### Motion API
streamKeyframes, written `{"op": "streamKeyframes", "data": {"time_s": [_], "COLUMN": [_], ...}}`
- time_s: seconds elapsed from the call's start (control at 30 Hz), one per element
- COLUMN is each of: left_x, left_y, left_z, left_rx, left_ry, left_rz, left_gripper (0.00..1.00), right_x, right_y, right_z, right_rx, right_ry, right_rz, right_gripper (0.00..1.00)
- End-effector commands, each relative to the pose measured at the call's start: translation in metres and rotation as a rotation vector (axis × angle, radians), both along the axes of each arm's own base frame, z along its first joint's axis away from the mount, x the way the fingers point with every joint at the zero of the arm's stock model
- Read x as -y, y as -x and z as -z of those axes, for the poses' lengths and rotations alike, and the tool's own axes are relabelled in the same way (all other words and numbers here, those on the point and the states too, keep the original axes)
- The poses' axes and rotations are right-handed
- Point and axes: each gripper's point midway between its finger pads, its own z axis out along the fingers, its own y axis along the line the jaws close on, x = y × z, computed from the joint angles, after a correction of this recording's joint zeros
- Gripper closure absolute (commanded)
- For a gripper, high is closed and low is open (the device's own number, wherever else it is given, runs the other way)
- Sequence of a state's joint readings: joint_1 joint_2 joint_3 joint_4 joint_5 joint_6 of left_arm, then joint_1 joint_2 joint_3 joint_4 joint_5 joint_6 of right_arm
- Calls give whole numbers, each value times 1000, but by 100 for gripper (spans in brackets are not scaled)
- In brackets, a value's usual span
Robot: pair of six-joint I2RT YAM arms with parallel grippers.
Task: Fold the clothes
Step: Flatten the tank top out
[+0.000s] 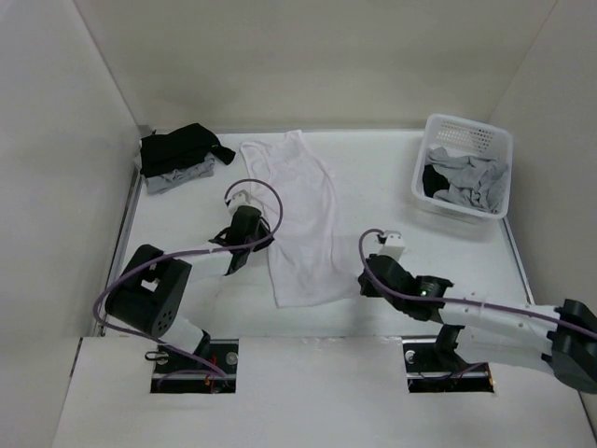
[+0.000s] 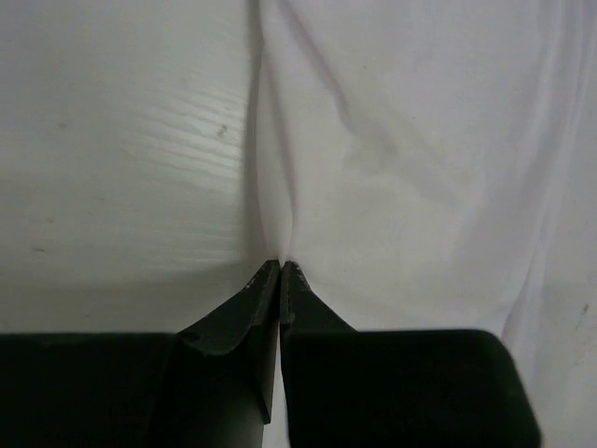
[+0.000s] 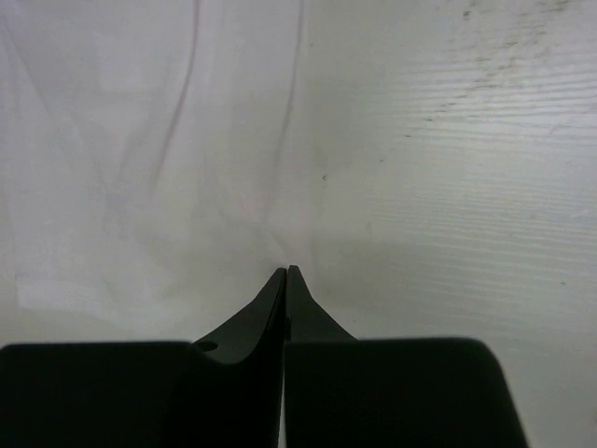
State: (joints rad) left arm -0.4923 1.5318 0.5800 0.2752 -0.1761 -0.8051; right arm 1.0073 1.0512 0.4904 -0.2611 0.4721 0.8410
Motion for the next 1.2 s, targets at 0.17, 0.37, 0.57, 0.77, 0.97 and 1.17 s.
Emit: {"op": "streamKeyframes", "data": {"time_s": [0.17, 0.37, 0.57, 0.77, 0.97, 1.17], "left_x": [-42, -50, -50, -62, -44, 1], "left_y": [-22, -21, -16, 8, 67, 110], "left_z": [-52, -118, -84, -62, -62, -31], "left_rx": [113, 227, 125, 83, 100, 3], "left_ry": [-57, -96, -128, -183, -256, -307], "left_rz": [-84, -88, -82, -107, 23, 219], "left_gripper": [100, 98, 88, 71, 82, 79], "right_x": [24, -9, -46, -64, -51, -36], "right_y": [-4, 7, 41, 51, 19, 5], "right_z": [-23, -73, -52, -30, -44, -46], "right_rx": [16, 102, -17, -48, 20, 44], "right_ry": [-199, -270, -173, -118, -161, -178], "right_rz": [128, -19, -216, -264, -181, -156], "right_gripper": [100, 99, 97, 95, 95, 95]}}
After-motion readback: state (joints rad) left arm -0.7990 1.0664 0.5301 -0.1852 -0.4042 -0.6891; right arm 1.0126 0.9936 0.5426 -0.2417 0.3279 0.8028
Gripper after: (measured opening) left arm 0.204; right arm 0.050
